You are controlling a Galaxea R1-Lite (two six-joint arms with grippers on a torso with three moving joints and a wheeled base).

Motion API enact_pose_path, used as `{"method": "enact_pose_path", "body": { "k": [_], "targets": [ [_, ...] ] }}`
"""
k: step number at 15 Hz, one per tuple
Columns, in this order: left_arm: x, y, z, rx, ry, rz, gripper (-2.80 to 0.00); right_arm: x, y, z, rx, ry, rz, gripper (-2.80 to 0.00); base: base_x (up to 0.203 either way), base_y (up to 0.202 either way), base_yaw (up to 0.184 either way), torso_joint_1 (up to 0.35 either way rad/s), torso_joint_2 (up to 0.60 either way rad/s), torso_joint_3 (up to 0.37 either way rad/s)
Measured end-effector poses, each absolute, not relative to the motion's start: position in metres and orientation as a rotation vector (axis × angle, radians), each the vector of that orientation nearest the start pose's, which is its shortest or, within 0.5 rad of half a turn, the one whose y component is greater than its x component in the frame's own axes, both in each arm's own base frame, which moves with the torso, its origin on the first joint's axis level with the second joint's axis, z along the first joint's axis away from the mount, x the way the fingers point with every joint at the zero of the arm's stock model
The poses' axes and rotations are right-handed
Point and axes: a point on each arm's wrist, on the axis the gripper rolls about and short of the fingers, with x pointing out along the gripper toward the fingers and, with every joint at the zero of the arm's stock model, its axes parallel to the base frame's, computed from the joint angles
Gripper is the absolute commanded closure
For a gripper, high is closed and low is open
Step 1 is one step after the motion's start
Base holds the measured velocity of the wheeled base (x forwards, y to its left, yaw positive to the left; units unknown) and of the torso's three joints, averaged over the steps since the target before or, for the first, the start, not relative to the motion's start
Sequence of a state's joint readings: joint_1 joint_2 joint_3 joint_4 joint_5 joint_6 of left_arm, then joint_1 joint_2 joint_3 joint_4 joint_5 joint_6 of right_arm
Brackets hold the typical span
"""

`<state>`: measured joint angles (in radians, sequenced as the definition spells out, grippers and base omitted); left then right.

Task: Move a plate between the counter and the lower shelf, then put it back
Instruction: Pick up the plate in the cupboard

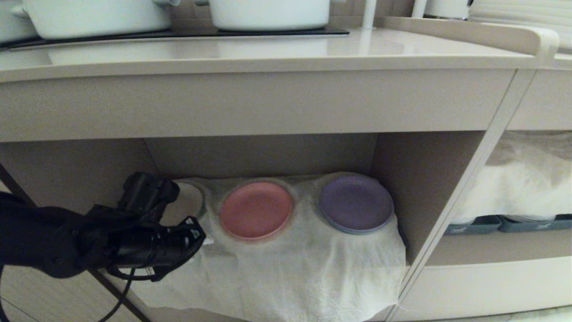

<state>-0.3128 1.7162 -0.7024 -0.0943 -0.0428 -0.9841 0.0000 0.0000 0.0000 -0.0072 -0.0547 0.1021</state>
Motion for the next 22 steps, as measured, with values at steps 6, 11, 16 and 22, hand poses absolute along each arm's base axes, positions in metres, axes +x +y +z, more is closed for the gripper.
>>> {"method": "enact_pose_path", "body": {
  "k": [6, 11, 16, 22],
  "targets": [
    [0.214, -0.084, 0.113, -0.751, 1.000, 0.090, 0.00, -0.023, -0.001, 0.076, 0.102, -0.010, -0.055, 0.00, 0.000, 0.000, 0.000, 0.000, 0.00, 0.000],
    [0.190, -0.084, 0.118, -0.643, 1.026, 0.032, 0.00, -0.023, -0.001, 0.076, 0.102, -0.010, -0.054, 0.00, 0.000, 0.000, 0.000, 0.000, 0.00, 0.000],
    [0.170, -0.075, 0.125, -0.543, 0.982, -0.048, 0.00, -0.023, -0.001, 0.076, 0.102, -0.010, -0.054, 0.00, 0.000, 0.000, 0.000, 0.000, 0.00, 0.000],
    [0.158, -0.069, 0.136, -0.402, 0.908, -0.115, 0.00, -0.023, -0.001, 0.076, 0.102, -0.010, -0.055, 0.00, 0.000, 0.000, 0.000, 0.000, 0.00, 0.000]
  ]
}}
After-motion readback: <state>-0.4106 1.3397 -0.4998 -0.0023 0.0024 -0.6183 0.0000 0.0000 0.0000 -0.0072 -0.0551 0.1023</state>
